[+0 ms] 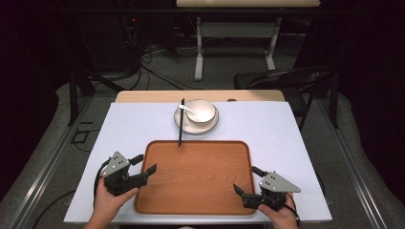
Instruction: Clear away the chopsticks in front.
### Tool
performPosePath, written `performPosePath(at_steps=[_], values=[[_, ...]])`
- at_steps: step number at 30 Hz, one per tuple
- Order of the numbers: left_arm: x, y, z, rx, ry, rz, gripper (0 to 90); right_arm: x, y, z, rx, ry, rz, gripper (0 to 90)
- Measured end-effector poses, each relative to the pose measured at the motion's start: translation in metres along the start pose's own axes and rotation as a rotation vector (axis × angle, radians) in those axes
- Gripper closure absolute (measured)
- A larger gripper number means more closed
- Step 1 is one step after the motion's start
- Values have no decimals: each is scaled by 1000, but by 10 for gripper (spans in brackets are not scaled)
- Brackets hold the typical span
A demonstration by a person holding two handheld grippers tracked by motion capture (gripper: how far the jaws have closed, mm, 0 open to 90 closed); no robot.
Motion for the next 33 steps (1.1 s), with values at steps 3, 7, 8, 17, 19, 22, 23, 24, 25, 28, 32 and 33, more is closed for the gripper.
performPosePath(at_steps=[3,7,8,17,19,22,23,24,25,28,32,33], values=[[0,0,-1,-4,0,2,362,-1,0,0,-3,-2,2,142],[0,1,-2,-14,-3,1,362,-1,1,-1,-5,-4,0,142],[0,1,-2,-17,-6,0,362,-1,2,0,-4,-4,1,142],[0,6,7,-60,-78,-9,332,-1,3,-1,-9,-4,5,142],[0,9,11,-75,-90,-7,331,-1,2,-1,-10,-3,7,142],[-2,17,14,-131,-114,-1,322,0,2,-1,-10,-3,7,142],[-3,19,14,-143,-114,6,324,0,2,-1,-11,-2,5,142],[-5,21,16,-153,-115,18,331,0,2,-1,-10,-2,6,142],[-8,24,17,-157,-111,31,346,1,2,-1,-10,-1,7,142],[-13,30,24,-165,-126,33,354,2,2,-1,-8,4,4,142],[-21,39,31,-179,-130,52,377,3,1,-1,-4,6,1,142],[-23,41,33,-181,-133,58,377,3,1,-1,-4,6,1,142]])
Point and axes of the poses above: each handheld gripper's, and its own axes: y roughly forward along the jaws, z roughly out of its top, x roughly to its right, the point moved 10 cm from there along y, roughly forward along the jaws, and after that the axes turned 11 degrees about z, right-handed, at the moved point
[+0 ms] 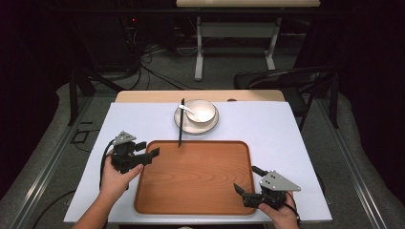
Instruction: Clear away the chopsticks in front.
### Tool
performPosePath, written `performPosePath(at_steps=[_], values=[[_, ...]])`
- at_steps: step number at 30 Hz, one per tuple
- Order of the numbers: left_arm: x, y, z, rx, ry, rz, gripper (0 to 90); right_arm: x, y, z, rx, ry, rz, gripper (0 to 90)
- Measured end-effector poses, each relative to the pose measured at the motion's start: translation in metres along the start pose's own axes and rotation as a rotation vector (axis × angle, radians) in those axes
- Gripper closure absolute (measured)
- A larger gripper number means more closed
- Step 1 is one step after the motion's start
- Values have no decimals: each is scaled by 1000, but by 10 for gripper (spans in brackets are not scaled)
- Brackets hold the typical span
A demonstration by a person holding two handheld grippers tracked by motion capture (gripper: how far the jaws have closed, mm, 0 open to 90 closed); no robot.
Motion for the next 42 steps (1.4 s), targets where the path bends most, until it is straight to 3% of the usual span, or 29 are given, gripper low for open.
performPosePath(at_steps=[9,18,28,42], values=[[-9,16,26,-30,-65,15,390,2,0,-1,-5,2,-7,142],[-13,34,41,-81,-72,43,414,3,0,-2,-6,5,-11,142],[-8,56,50,-140,-85,60,443,5,0,-2,-5,5,-16,142],[0,87,50,-248,-153,63,454,6,-1,-3,-9,7,-15,142]])
Point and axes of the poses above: each handheld gripper's, and its own axes: y roughly forward along the jaws, z roughly out of its top, x roughly to its right, the point moved 10 cm from there along y, roughly forward along the jaws, and after that the axes turned 11 degrees about z, right-handed, at the moved point
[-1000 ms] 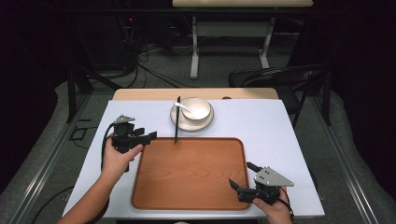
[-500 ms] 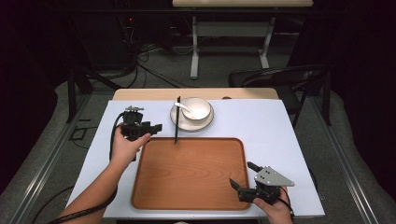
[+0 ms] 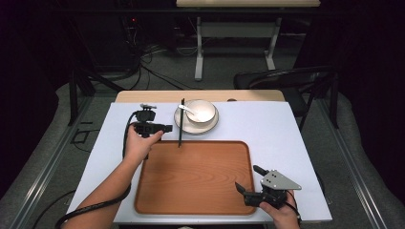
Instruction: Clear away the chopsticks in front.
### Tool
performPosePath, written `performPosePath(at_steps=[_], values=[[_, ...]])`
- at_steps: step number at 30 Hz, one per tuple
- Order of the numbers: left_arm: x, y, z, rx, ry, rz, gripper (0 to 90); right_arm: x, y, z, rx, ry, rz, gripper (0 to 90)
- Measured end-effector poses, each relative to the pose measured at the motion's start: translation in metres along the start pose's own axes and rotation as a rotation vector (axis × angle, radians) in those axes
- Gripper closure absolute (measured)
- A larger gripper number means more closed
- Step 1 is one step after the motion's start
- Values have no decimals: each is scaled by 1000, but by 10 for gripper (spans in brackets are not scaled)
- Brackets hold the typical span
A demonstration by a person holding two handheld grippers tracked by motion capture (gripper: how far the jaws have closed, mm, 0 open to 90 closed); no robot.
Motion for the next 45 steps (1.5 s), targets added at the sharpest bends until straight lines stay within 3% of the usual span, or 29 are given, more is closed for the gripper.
performPosePath(at_steps=[8,15,20,38,45], values=[[9,13,1,-22,-19,3,528,0,0,0,1,-1,0,142],[18,27,-2,-69,-52,-10,608,1,-1,0,3,0,0,142],[23,36,-4,-83,-48,-3,623,0,-1,1,5,1,3,142],[23,52,-7,-134,-36,37,681,-1,-1,2,10,-3,12,142],[20,54,-6,-154,-50,58,696,-1,-1,2,11,-3,12,142]])
Point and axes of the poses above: each handheld gripper's, and its own axes: y roughly forward along the jaws, z roughly out of its top, x roughly to its right, the point moved 10 cm from there along y, roughly forward along the jaws, and after that the axes turned 11 degrees about z, right-handed, at the moved point
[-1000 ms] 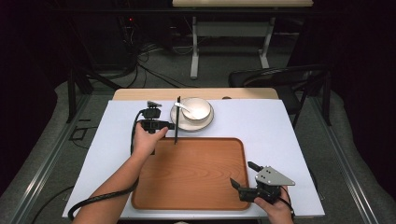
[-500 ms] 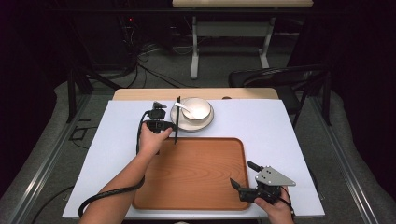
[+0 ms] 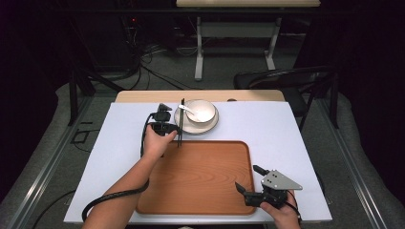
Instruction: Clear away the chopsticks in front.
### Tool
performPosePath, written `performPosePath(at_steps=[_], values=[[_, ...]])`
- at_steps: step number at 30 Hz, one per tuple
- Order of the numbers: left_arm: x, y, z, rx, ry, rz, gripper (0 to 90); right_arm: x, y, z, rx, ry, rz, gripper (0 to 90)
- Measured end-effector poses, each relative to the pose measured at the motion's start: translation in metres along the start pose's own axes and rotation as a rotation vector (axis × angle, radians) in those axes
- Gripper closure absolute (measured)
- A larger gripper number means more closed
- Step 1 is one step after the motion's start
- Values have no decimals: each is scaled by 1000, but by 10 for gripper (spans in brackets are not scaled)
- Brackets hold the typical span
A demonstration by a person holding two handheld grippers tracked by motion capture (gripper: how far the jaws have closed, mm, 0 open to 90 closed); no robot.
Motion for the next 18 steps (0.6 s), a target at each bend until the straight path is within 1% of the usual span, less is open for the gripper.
performPosePath(at_steps=[2,5,6,8,10,12,14,18], values=[[-1,1,0,-13,-10,-1,703,0,0,0,1,0,1,142],[-3,4,0,-33,-16,8,715,0,0,0,1,0,1,142],[-3,6,0,-38,-28,10,730,0,0,0,1,1,1,142],[-3,9,0,-58,-37,14,738,0,0,0,1,0,1,142],[-3,9,0,-62,-38,18,741,0,0,0,2,2,1,142],[-4,11,0,-69,-53,22,762,0,0,0,1,1,2,142],[-4,12,0,-74,-56,23,768,0,0,0,0,1,3,142],[-5,14,0,-90,-75,31,813,0,0,0,1,1,5,143]])
Point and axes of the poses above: each handheld gripper's, and its own axes: y roughly forward along the jaws, z roughly out of its top, x roughly to its right, the point moved 10 cm from there along y, roughly forward along the jaws, and after that the axes turned 11 degrees about z, right-handed, at the moved point
